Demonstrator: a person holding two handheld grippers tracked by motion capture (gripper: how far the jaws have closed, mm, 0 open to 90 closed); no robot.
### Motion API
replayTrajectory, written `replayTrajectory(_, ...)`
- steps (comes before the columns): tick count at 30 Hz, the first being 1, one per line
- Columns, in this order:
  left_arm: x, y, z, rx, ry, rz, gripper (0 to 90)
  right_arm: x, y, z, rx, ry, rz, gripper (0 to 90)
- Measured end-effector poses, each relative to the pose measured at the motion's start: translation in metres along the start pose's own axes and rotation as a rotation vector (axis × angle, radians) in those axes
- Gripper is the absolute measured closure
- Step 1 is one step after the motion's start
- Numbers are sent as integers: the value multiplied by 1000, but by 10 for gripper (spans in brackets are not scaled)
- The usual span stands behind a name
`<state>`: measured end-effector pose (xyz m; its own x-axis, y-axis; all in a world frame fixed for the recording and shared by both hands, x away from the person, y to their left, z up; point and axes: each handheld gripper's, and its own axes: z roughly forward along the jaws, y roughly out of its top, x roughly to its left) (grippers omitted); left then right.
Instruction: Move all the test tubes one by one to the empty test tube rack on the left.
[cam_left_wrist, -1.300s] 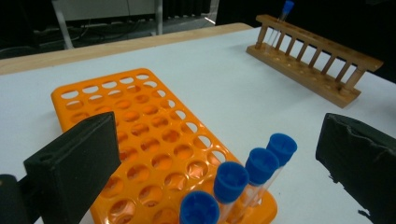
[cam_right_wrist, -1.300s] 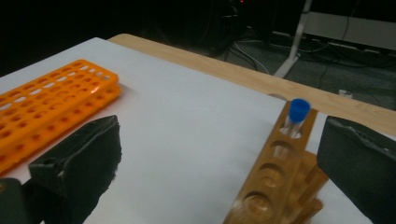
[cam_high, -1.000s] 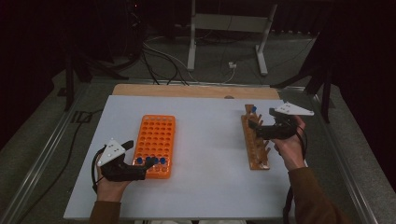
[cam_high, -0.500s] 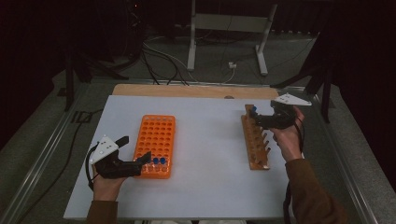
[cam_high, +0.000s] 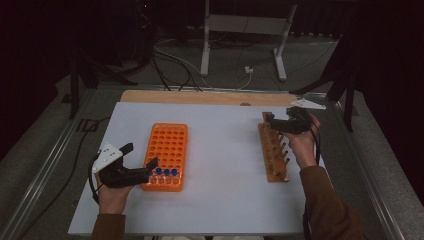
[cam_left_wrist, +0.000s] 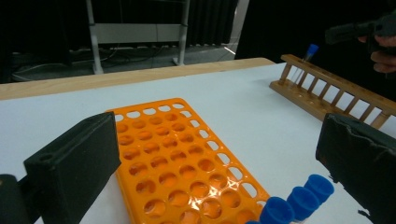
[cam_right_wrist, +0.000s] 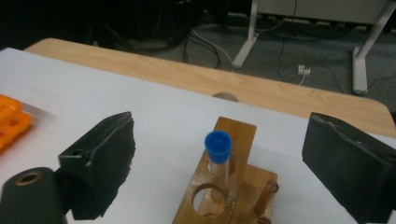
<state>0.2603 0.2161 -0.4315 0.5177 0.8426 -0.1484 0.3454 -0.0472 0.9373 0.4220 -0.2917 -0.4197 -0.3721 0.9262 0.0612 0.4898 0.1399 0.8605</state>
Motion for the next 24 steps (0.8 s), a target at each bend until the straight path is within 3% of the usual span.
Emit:
replayTrajectory(4,1,-1,-1,-2,5,-7,7,-4,-3,9,29,-20,6,168)
replayTrajectory(9,2,-1,-1,-1,8,-15,7,-4,-7,19,55,-20,-6,437)
replayTrajectory(12,3,-2,-2,-3,10,-19,7,-4,-9,22,64,-20,-7,533)
replayTrajectory(20,5,-2,-3,-6,11,-27,7,-5,-13,31,105,-16,-8,720)
replayTrajectory(24,6,-2,-3,-2,13,-31,7,-4,-15,34,118,-27,-19,757)
